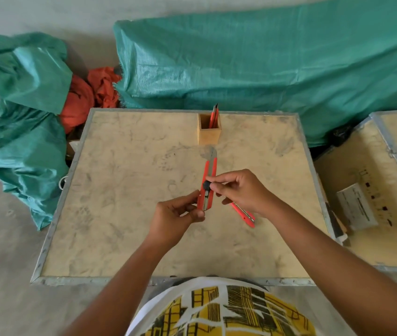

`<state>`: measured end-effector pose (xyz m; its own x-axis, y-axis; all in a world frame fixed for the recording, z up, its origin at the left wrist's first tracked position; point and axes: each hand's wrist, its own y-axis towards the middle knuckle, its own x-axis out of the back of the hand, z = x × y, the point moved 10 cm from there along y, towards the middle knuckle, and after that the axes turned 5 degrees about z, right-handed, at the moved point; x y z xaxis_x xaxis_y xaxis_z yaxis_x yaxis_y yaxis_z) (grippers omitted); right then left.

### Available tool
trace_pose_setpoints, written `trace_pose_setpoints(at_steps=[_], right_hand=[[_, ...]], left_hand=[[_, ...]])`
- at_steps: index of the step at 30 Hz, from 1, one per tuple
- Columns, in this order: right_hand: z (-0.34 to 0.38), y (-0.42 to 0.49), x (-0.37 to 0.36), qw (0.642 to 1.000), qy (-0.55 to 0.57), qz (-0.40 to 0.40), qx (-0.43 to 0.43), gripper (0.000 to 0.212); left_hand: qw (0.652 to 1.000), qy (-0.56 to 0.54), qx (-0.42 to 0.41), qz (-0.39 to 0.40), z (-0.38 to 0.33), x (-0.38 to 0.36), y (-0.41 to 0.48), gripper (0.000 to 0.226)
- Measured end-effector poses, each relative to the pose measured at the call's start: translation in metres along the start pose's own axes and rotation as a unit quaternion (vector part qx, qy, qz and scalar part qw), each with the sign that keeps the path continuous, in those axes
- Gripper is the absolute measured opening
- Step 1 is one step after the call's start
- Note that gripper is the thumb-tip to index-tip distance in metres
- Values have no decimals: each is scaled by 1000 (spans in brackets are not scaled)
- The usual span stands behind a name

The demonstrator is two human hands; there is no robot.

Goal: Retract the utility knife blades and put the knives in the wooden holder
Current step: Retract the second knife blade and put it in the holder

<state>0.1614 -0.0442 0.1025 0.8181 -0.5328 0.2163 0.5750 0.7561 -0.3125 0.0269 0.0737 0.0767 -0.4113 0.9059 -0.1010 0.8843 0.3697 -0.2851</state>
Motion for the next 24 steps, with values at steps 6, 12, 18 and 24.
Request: trace_pose_setpoints(at_steps=[6,12,18,24], right_hand=[[7,-20,33,993,-78,77,51,21],[13,-35,59,983,-118,114,78,27],[16,-35,72,985,-125,67,99,16],[30,-30,61,978,-128,111,125,22]], left_hand=[[999,-29,-11,-12,-9,-51,-5,46],[998,-35,-16,-41,-13,-88,-9,45],[996,-31,-25,-74,-24,-99,-14,46],[995,6,-47,-87,-38,-87,-13,48]])
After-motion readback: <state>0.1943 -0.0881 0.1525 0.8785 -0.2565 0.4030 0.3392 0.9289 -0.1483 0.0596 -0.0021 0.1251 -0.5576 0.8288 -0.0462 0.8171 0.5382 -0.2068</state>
